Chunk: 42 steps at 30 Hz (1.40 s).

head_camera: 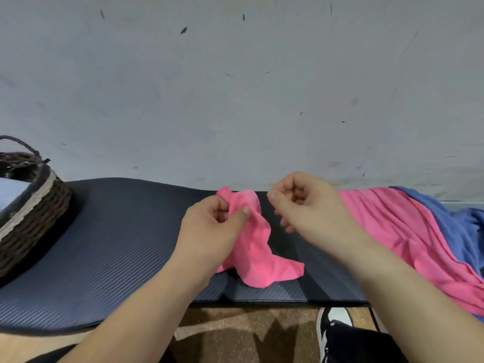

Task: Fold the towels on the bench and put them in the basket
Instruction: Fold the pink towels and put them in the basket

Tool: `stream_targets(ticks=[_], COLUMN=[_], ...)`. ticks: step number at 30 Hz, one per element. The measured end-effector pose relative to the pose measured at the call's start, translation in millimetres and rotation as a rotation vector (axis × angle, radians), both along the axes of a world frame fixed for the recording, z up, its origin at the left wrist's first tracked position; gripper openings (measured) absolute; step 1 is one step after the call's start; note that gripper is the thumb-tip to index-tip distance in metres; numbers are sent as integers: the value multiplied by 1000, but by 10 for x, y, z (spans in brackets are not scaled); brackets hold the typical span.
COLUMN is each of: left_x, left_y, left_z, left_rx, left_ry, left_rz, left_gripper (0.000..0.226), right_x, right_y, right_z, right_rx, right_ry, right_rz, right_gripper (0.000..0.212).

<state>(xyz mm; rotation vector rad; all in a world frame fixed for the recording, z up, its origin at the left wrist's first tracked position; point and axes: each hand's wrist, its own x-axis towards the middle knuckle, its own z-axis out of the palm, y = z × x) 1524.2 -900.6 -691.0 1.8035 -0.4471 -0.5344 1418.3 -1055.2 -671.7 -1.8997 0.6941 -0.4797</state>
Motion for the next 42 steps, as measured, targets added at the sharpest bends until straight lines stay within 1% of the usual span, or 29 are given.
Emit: stream_targets(ticks=[2,3,5,6,8,9,10,11,12,13,14,16,17,19,20,23,24,26,30,32,33,34,35,36,37,38,39,40,42], left_x=[15,-9,-94,-129,-161,-157,-146,-135,-118,-95,-71,5,37,46,37,8,20,90,244,269,277,293,331,384,434,474,494,502,442], left_y=[36,41,46,53,87,116,139,151,145,129,119,104,106,103,89,40,43,54,105,116,117,116,118,124,137,153,174,187,192], left_z=[10,31,45,43,40,19,9,1,-20,-50,-65,-80,-90,-82,-87,-78,-78,-73,-26,24,46,72,94,109,138,172,200,203,199], left_rx=[-21,-31,-50,-47,11,70,127,164,173,170,169,191,206,203,195,202,197,199,167,138,110,68,10,-61,-149,-227,-274,-281,-241], left_ry=[62,97,160,186,238,259,254,222,165,81,-21,-251,-315,-336,-334,-412,-431,-454,-326,-291,-265,-225,-169,-100,-17,58,98,100,36], left_rz=[10,-28,-210,-335,-576,-645,-664,-649,-582,-481,-378,-246,-246,-310,-347,-371,-345,-264,-133,-93,-54,10,93,182,259,311,330,324,250], left_gripper=[22,20,9,10,33,44,49,45,33,20,13,25,34,52,53,31,30,36,26,24,23,21,20,18,18,18,18,19,20], right_x=[37,53,62,58,45,33,16,2,-12,-23,-36,-64,-79,-106,-118,-163,-178,-200,-255,-283,-292,-300,-301,-296,-291,-291,-293,-299,-298], right_y=[80,112,141,137,84,56,27,-1,-19,-31,-34,-26,-25,-23,-20,-40,-61,-144,-312,-330,-319,-296,-286,-298,-342,-403,-461,-496,-491], right_z=[-3,-22,-71,-98,-133,-134,-135,-147,-142,-144,-138,-114,-104,-68,-34,18,28,15,9,41,50,55,44,18,-39,-95,-136,-167,-188], right_rx=[88,150,306,368,448,472,494,521,553,588,619,661,670,696,719,764,763,741,729,725,693,609,448,225,-17,-196,-284,-319,-345], right_ry=[39,53,66,74,91,98,93,78,59,35,15,6,-4,-41,-58,-81,-83,-83,-69,-50,-16,43,126,212,293,375,444,494,513], right_rz=[74,101,127,133,118,104,93,83,71,63,61,68,83,146,201,353,362,329,268,248,227,189,129,63,6,-32,-60,-84,-69], right_gripper=[26,35,50,54,45,38,37,41,47,51,51,43,39,32,28,20,21,26,35,31,26,20,12,8,14,20,23,22,21])
